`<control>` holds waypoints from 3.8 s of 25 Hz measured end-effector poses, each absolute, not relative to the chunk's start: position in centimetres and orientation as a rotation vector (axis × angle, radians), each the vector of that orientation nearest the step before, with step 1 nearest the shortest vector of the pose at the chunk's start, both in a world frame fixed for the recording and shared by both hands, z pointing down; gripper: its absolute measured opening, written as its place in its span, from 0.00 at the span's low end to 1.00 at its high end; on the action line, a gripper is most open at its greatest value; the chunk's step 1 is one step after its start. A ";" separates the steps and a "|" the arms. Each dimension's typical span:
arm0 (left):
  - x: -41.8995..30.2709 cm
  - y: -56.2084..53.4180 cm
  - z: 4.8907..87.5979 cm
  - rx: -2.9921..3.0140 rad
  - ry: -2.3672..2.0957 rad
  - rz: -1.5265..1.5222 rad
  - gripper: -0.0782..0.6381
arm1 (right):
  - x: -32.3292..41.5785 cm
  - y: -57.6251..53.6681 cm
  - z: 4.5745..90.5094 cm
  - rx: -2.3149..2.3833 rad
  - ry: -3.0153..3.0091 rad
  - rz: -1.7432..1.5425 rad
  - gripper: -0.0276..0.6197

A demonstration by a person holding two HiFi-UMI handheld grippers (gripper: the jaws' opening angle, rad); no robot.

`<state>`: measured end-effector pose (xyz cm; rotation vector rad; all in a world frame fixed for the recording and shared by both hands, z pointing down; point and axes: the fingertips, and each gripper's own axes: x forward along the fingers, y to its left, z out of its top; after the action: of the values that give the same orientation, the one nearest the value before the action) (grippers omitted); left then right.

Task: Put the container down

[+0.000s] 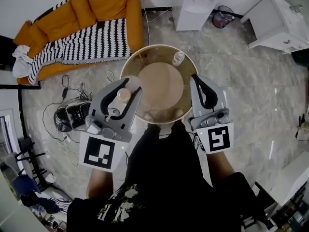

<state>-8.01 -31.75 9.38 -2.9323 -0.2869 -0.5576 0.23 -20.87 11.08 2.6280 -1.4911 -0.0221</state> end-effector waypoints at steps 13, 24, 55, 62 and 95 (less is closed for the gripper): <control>-4.3 -31.7 15.7 -2.904 -0.345 -0.578 0.29 | 1.0 -22.8 16.7 2.567 -1.503 0.097 0.04; -1.4 -32.2 20.7 -2.923 -0.309 -0.602 0.29 | 2.8 -22.9 22.4 2.568 -1.526 0.199 0.04; 2.4 -31.1 36.9 -2.947 -0.235 -0.641 0.29 | 5.8 -23.4 37.9 2.568 -1.569 0.353 0.04; 2.9 -30.4 40.3 -2.981 -0.218 -0.593 0.29 | 6.9 -23.4 41.3 2.588 -1.550 0.372 0.04; 3.8 -30.8 56.6 -2.952 -0.221 -0.744 0.29 | 8.7 -23.9 57.1 2.542 -1.520 0.510 0.04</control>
<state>3.81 -30.78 56.65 -2.9523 -0.2214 -0.7436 8.72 -23.89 57.11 2.5415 -1.5204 0.5095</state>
